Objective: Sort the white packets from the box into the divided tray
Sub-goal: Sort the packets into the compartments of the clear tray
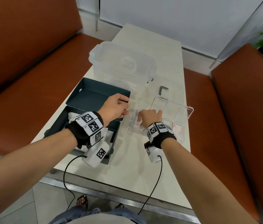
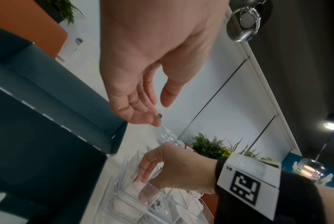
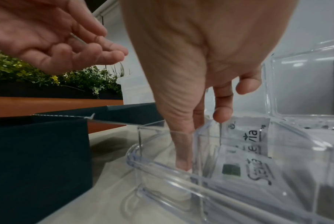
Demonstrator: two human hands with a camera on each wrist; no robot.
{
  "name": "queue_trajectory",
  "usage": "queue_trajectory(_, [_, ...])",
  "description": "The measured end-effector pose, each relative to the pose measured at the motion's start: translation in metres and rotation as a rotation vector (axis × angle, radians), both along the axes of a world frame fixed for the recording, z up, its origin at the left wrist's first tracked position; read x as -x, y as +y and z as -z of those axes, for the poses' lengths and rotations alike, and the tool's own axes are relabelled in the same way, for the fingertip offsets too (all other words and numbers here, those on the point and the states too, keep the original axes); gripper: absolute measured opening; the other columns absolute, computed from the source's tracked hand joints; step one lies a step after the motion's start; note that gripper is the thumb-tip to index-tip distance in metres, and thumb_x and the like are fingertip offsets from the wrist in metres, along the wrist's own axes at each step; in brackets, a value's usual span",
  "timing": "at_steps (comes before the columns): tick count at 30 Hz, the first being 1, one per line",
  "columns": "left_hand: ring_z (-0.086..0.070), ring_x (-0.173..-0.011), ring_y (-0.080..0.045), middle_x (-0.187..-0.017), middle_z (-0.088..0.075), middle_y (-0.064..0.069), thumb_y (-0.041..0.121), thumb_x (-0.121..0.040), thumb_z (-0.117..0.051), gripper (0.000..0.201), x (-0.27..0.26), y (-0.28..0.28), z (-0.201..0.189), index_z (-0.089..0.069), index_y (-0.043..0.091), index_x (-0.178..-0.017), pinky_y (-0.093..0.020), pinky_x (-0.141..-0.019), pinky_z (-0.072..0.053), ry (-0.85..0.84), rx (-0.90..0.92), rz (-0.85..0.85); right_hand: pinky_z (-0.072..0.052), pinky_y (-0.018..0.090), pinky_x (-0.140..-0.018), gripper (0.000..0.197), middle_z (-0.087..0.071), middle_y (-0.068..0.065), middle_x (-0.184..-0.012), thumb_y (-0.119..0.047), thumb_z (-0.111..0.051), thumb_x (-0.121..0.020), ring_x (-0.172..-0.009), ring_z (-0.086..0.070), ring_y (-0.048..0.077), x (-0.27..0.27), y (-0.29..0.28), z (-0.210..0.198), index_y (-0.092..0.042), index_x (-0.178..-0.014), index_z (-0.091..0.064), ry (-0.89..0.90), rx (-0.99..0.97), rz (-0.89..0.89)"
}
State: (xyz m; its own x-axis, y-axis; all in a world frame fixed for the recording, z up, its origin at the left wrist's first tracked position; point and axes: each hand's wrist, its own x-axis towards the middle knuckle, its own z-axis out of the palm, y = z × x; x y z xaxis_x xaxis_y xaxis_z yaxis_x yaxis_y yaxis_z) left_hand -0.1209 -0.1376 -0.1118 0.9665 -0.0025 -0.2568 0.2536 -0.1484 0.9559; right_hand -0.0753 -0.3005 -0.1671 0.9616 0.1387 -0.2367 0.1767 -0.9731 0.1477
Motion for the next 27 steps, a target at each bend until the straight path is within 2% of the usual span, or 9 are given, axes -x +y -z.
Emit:
queue_trajectory(7, [-0.068, -0.082, -0.012, -0.105, -0.064, -0.003, 0.012, -0.096, -0.057, 0.026, 0.006, 0.022, 0.001, -0.055, 0.014, -0.122, -0.025, -0.073, -0.055, 0.014, 0.009, -0.003, -0.027, 0.045, -0.101, 0.022, -0.064, -0.002, -0.111, -0.023, -0.063, -0.087, -0.110, -0.054, 0.024, -0.001, 0.000, -0.004, -0.028, -0.108, -0.062, 0.058, -0.003, 0.016])
queue_trajectory(10, [-0.069, -0.084, -0.012, -0.110, -0.066, -0.005, 0.014, -0.095, -0.059, 0.021, 0.008, 0.040, -0.002, -0.058, 0.017, -0.116, -0.025, -0.074, -0.056, 0.007, -0.009, 0.003, -0.031, 0.043, -0.097, 0.020, -0.067, 0.000, -0.099, -0.022, -0.050, -0.091, -0.098, -0.057, 0.024, 0.003, 0.007, -0.016, -0.023, -0.103, -0.067, -0.082, -0.024, 0.020])
queue_trajectory(12, [-0.069, -0.085, -0.012, -0.109, -0.067, -0.004, 0.015, -0.095, -0.059, 0.016, 0.009, 0.056, -0.004, -0.060, 0.019, -0.111, -0.023, -0.073, -0.056, -0.006, -0.042, 0.009, -0.035, 0.041, -0.091, 0.027, -0.068, 0.002, -0.090, -0.019, -0.043, -0.092, -0.085, -0.057, 0.025, 0.005, 0.017, -0.030, -0.021, -0.097, -0.069, -0.188, -0.154, 0.020])
queue_trajectory(15, [-0.069, -0.087, -0.011, -0.107, -0.068, -0.003, 0.016, -0.095, -0.058, 0.012, 0.011, 0.084, -0.004, -0.062, 0.019, -0.106, -0.022, -0.073, -0.055, -0.030, -0.115, 0.001, -0.048, 0.036, -0.087, 0.022, -0.071, 0.002, -0.095, -0.021, -0.052, -0.092, -0.088, -0.063, 0.022, 0.006, 0.036, -0.057, -0.019, -0.097, -0.073, -0.143, -0.520, -0.031])
queue_trajectory(17, [-0.068, -0.088, -0.012, -0.106, -0.068, -0.002, 0.017, -0.096, -0.058, 0.013, 0.015, 0.107, -0.001, -0.063, 0.017, -0.107, -0.024, -0.075, -0.054, -0.050, -0.183, -0.011, -0.050, 0.027, -0.083, 0.017, -0.072, 0.000, -0.093, -0.019, -0.058, -0.090, -0.088, -0.065, 0.015, 0.008, 0.056, -0.071, -0.015, -0.094, -0.074, -0.084, -0.720, -0.101])
queue_trajectory(19, [-0.066, -0.090, -0.013, -0.104, -0.067, -0.002, 0.015, -0.095, -0.059, 0.013, 0.019, 0.129, 0.004, -0.064, 0.016, -0.107, -0.029, -0.078, -0.054, -0.078, -0.268, -0.013, -0.045, 0.014, -0.073, 0.013, -0.069, -0.005, -0.086, -0.017, -0.061, -0.088, -0.078, -0.061, 0.005, 0.013, 0.079, -0.077, -0.016, -0.093, -0.073, -0.003, -0.769, -0.191])
queue_trajectory(21, [-0.062, -0.091, -0.012, -0.101, -0.066, 0.003, 0.014, -0.092, -0.062, 0.014, 0.024, 0.149, 0.012, -0.064, 0.020, -0.104, -0.030, -0.079, -0.052, -0.106, -0.397, -0.004, -0.041, 0.009, -0.066, 0.011, -0.065, -0.011, -0.081, -0.019, -0.063, -0.089, -0.070, -0.058, -0.003, 0.019, 0.103, -0.075, -0.018, -0.095, -0.072, 0.153, -0.723, -0.272])
queue_trajectory(23, [-0.060, -0.092, -0.011, -0.105, -0.063, 0.005, 0.014, -0.089, -0.065, 0.020, 0.030, 0.165, 0.022, -0.061, 0.023, -0.106, -0.023, -0.073, -0.046, -0.095, -0.514, 0.010, -0.044, 0.014, -0.071, 0.014, -0.062, -0.014, -0.082, -0.023, -0.065, -0.089, -0.074, -0.060, 0.001, 0.026, 0.127, -0.065, -0.019, -0.102, -0.068, 0.333, -0.593, -0.349])
queue_trajectory(27, [-0.057, -0.097, -0.020, -0.118, -0.055, -0.004, 0.014, -0.087, -0.068, 0.040, 0.041, 0.186, 0.045, -0.053, 0.022, -0.123, -0.027, -0.074, -0.045, 0.025, -0.663, 0.050, -0.039, 0.026, -0.081, 0.050, -0.058, 0.002, -0.112, -0.030, -0.072, -0.083, -0.099, -0.052, 0.018, 0.037, 0.158, -0.035, -0.018, -0.129, -0.054, 0.514, -0.180, -0.478])
